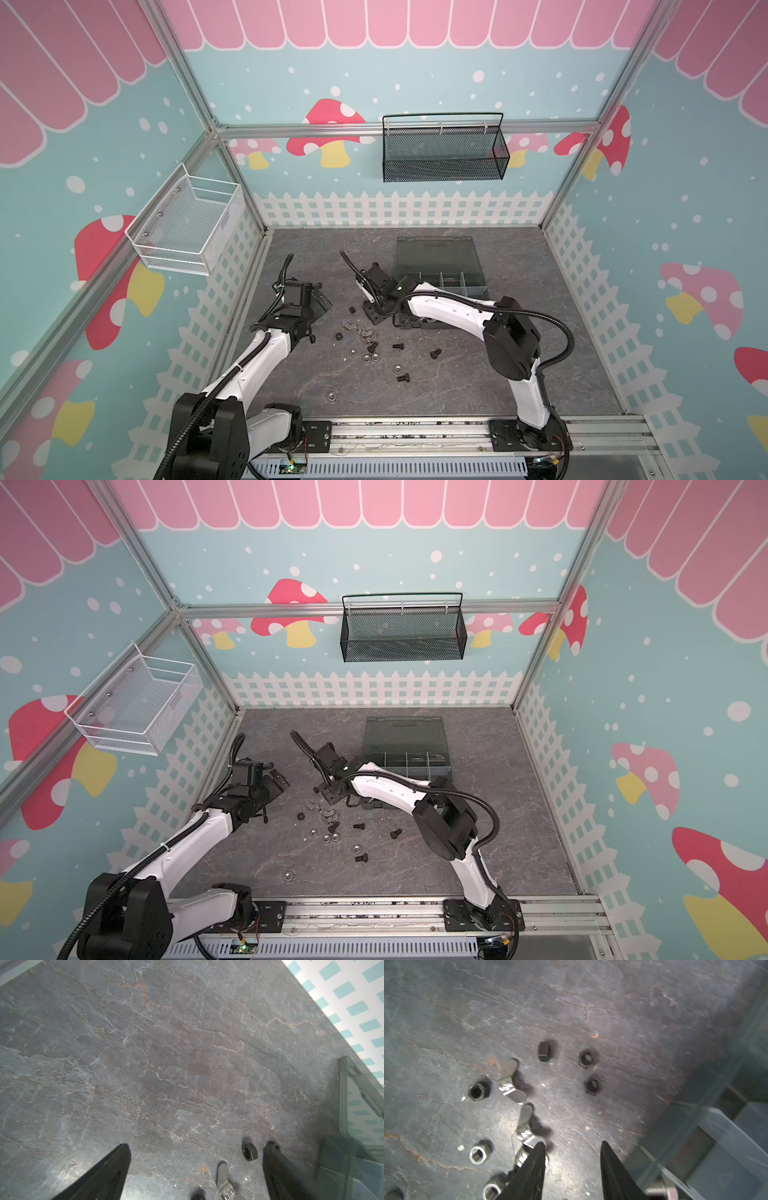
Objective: Sort the screws and nuts into containers
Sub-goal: 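Move the right gripper back to the pile and grasp another silver wing nut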
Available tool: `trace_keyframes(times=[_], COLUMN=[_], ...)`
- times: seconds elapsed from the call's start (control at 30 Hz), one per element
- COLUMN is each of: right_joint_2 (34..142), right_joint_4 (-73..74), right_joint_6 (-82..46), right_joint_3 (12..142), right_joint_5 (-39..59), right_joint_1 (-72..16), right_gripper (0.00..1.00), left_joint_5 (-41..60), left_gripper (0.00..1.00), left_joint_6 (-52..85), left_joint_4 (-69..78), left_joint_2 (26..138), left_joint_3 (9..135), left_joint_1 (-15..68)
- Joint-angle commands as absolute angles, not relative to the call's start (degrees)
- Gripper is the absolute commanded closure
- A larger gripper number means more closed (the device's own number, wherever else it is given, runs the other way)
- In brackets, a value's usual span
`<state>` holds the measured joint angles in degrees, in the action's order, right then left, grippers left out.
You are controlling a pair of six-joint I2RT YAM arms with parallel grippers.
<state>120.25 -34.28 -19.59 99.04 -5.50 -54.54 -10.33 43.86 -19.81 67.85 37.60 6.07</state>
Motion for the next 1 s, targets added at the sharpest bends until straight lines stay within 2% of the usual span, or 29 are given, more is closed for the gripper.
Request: trace_keyframes(times=[0.0,0.3,0.97], right_joint_2=[123.6,131.2,140.0], right_joint_4=[-34.6,-34.7,-35.5], right_joint_6=[-16.0,-12.7,-11.1], right_joint_3=[103.5,111.7,117.8], right_joint_5=[-4.9,-2.4,1.7], right_joint_1=[-56.0,-58.2,-58.3], right_gripper=[0.54,0.54,0.56], left_joint_5=[-10.3,-9.4,-8.4], left_gripper=[0.0,0.0,0.0], left_joint_6=[46.8,48.2,49.1], left_joint_4=[-19.4,-18.6,-17.9], left_joint_2=[68.6,69.0,70.8], left_joint_3=[36.1,35.0,35.3], left_joint_1=[5.1,4.1,3.5])
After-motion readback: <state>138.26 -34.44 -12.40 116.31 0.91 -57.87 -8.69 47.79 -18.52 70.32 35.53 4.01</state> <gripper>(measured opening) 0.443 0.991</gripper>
